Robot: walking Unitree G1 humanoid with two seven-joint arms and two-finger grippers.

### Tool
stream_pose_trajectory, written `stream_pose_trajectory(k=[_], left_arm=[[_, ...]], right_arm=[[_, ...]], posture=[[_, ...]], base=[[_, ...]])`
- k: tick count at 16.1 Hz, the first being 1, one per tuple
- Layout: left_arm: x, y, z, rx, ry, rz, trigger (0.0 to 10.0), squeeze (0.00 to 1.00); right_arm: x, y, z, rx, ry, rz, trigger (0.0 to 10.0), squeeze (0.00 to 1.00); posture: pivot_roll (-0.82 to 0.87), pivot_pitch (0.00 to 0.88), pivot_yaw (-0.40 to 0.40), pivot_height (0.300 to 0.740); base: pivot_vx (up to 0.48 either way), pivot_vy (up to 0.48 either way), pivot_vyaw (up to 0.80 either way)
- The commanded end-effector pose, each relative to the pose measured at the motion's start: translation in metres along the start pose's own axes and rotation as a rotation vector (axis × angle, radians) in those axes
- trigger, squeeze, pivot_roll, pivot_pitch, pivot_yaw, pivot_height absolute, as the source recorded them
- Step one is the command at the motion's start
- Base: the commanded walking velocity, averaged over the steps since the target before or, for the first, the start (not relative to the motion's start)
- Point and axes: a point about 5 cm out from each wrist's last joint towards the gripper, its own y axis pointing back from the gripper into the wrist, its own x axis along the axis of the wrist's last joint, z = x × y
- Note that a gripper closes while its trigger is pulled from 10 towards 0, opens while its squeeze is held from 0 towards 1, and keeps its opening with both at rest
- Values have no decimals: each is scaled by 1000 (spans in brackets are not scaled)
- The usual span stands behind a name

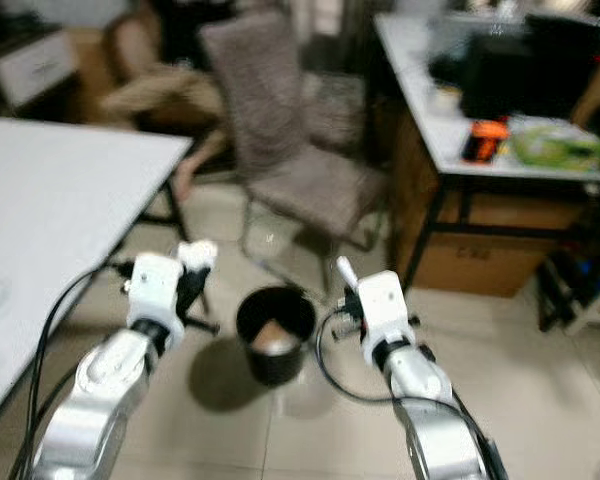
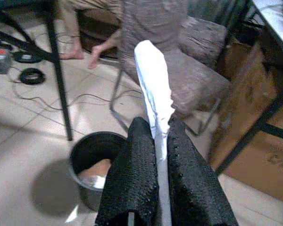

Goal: Picking trash to rubbish bin

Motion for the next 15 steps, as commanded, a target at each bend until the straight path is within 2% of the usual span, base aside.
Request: stream_pose_trajectory(k=[1,8,10,11,15], left_arm=[[1,-3,5,-14,1,0,10000,0],[-2,1,7,-21,-6,-7,10000,0],[-2,-1,8,-25,-7,-4,10000,0],[-1,-2,8,-31,-7,-2,10000,0],[-4,-1,10,-55,-4,-6,10000,0]], right_arm=[[-1,-1,6,-14,26,-4,10000,0],[-6,1,2,30,34,-27,10000,0],[-7,2,-1,65,58,-27,10000,0],[-7,3,-1,63,62,-23,10000,0],[-16,9,5,14,39,-63,10000,0]], posture=[[-165,2,-15,740],[-169,0,-13,740],[-176,0,-9,740],[-176,0,-9,740],[-189,0,2,740]], base=[[420,0,0],[421,0,0],[420,0,650],[424,0,800],[420,0,0]])
